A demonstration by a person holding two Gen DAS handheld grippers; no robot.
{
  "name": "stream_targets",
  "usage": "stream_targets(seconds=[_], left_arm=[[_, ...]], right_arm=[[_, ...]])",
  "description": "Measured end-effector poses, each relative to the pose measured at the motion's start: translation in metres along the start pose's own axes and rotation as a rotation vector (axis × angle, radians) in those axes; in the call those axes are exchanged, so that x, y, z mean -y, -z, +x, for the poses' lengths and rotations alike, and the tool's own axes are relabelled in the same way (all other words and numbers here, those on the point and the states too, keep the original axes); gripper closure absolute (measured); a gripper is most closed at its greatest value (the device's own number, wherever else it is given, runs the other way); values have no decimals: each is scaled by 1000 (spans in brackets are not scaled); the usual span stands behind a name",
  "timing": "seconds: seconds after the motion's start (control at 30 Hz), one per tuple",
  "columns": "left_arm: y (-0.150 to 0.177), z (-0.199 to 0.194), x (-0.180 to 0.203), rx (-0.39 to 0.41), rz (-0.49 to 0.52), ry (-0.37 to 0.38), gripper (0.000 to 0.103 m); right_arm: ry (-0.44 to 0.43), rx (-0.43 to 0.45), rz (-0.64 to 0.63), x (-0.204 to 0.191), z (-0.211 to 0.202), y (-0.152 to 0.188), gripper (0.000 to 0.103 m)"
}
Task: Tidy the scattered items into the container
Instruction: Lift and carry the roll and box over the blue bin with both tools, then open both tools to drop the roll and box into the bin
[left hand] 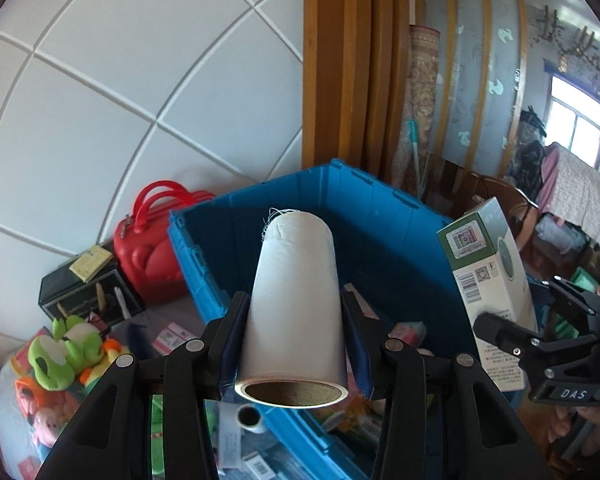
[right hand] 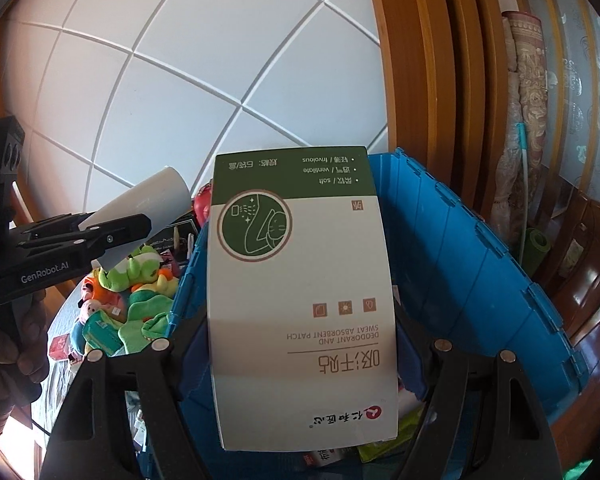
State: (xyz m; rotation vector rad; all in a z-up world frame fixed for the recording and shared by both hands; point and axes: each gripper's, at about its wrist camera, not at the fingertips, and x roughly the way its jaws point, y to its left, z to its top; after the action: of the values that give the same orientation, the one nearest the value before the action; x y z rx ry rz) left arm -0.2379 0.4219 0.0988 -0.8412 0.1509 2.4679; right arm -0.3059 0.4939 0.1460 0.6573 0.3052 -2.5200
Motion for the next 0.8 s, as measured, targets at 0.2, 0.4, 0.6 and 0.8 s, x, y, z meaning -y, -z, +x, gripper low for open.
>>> stream_targets(seconds=[0.2,0.4,0.6,0.8], left_arm=[[-18,21,28,-1,32,47,59],[-31,39,47,-1,52,83,59],[-41,53,54,0,54,97,59],[-49,59,44,11,-4,69,19]], right_arm=[[49,-10,32,26,2,-1,27],[81,-22,52,46,6,0,27],[96,-22,58,50,10,-2,27],[133,-18,65,55,17,-7,21]])
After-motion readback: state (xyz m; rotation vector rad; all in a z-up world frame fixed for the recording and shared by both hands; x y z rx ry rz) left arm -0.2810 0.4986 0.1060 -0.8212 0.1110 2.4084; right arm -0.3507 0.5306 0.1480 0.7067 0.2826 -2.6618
